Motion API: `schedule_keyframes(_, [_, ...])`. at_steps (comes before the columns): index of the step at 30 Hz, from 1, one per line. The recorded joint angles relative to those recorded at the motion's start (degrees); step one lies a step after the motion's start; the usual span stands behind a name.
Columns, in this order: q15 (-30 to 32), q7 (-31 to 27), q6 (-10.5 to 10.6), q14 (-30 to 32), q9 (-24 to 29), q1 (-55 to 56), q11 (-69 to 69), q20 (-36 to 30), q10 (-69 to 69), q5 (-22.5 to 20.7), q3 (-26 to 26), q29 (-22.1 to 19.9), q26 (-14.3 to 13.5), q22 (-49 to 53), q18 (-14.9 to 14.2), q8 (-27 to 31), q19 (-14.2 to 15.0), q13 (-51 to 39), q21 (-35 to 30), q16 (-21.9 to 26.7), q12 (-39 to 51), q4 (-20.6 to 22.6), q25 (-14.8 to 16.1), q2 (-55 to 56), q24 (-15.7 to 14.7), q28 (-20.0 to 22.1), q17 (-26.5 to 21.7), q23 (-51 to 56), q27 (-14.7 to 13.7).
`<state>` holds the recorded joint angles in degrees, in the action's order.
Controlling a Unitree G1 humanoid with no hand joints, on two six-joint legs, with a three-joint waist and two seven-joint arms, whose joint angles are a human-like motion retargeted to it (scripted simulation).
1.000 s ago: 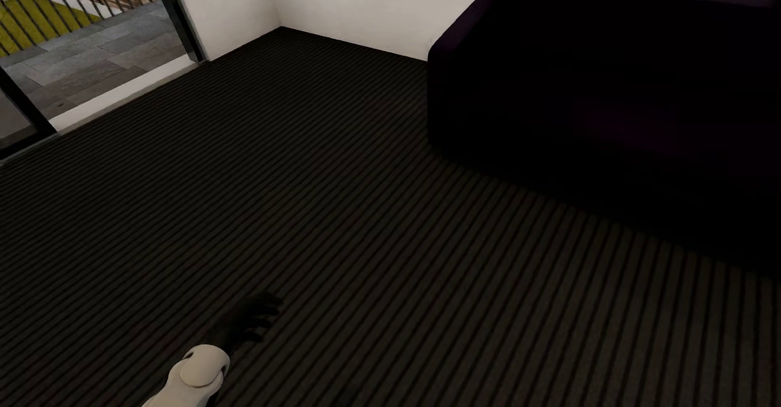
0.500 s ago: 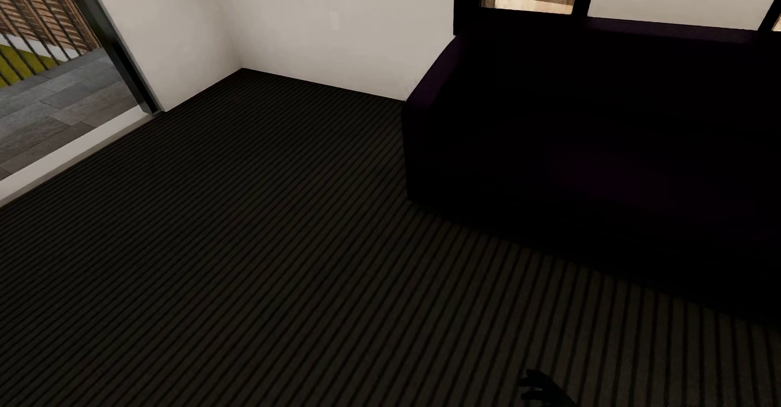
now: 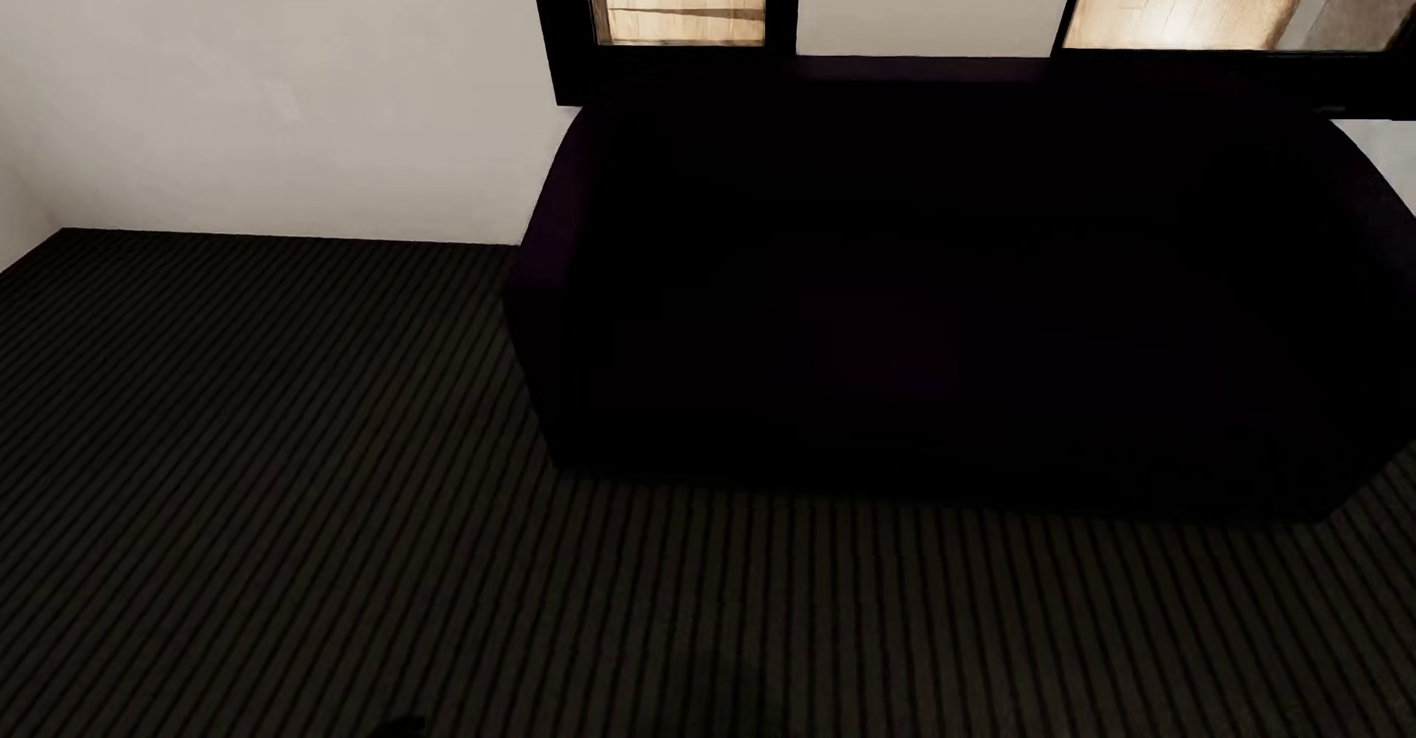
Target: Head to the fabric sofa
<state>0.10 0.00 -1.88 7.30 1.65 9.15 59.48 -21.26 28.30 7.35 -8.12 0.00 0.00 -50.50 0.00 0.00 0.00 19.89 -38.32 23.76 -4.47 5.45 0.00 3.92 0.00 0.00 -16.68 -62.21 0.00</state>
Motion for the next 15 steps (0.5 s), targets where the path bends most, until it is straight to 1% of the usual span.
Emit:
schedule_keyframes(1, [1.6,0.0,-0.5,-1.4,0.6,-1.2,6.5,1.9,-0.5,-0.4,2.2,0.0,0.0,0.9,0.0,0.0,0.0,0.2,2.8,0.6,1.1,0.6,0.0,4.3,0.0,0.0,0.5,1.3,0.0])
schedule_keyframes(2, [0.9,0.0,-0.7,-2.3,1.2,-2.6,11.2,3.6,-1.1,-1.2,4.6,0.0,0.0,0.8,0.0,0.0,0.0,0.0,6.5,0.9,2.5,0.9,0.0,7.9,0.0,0.0,1.2,2.4,0.0])
schedule_keyframes(3, [-1.3,0.0,-0.8,-2.8,2.0,-4.0,13.5,4.8,-1.6,-2.2,6.9,0.0,0.0,0.1,0.0,0.0,0.0,-0.4,10.2,1.2,4.1,0.9,0.0,10.8,0.0,0.0,2.0,3.7,0.0])
schedule_keyframes(4, [-3.7,0.0,-0.7,-3.0,2.6,-5.1,13.0,4.9,-1.9,-3.0,9.0,0.0,0.0,-0.6,0.0,0.0,0.0,-1.0,12.6,1.3,5.7,0.7,0.0,12.8,0.0,0.0,2.5,5.4,0.0])
schedule_keyframes(5, [-5.3,0.0,-0.6,-3.3,3.2,-5.7,9.7,3.8,-1.8,-3.3,11.0,0.0,0.0,-0.8,0.0,0.0,0.0,-1.8,13.2,1.6,7.2,0.5,0.0,13.9,0.0,0.0,2.6,7.5,0.0])
schedule_keyframes(7, [-5.7,0.0,0.1,-5.0,4.4,-5.3,-1.7,-0.3,-0.5,-3.9,13.9,0.0,0.0,0.6,0.0,0.0,0.0,-4.0,11.6,1.8,9.5,0.0,0.0,13.9,0.0,0.0,1.9,10.8,0.0])
schedule_keyframes(9, [-5.0,0.0,1.4,-7.2,5.7,-4.0,-13.1,-4.2,1.5,-5.3,14.5,0.0,0.0,3.3,0.0,0.0,0.0,-6.5,10.1,1.1,11.4,-0.6,0.0,12.3,0.0,0.0,0.8,10.7,0.0])
schedule_keyframes(11, [-5.1,0.0,2.3,-8.3,6.3,-4.1,-20.3,-6.6,2.2,-5.8,14.0,0.0,0.0,6.5,0.0,0.0,0.0,-8.2,9.6,-0.4,11.5,-1.0,0.0,9.9,0.0,0.0,0.0,8.0,0.0])
schedule_keyframes(13, [-4.8,0.0,2.3,-8.4,5.7,-6.1,-23.1,-7.9,0.9,-5.6,12.5,0.0,0.0,9.2,0.0,0.0,0.0,-8.8,11.4,-1.9,9.1,-1.3,0.0,7.6,0.0,0.0,0.1,5.1,0.0])
schedule_keyframes(15, [-6.1,0.0,1.9,-8.4,3.8,-8.9,-27.1,-7.3,-1.7,-6.0,9.9,0.0,0.0,9.5,0.0,0.0,0.0,-8.5,13.4,-3.4,4.6,-1.2,0.0,4.3,0.0,0.0,0.8,4.0,0.0])
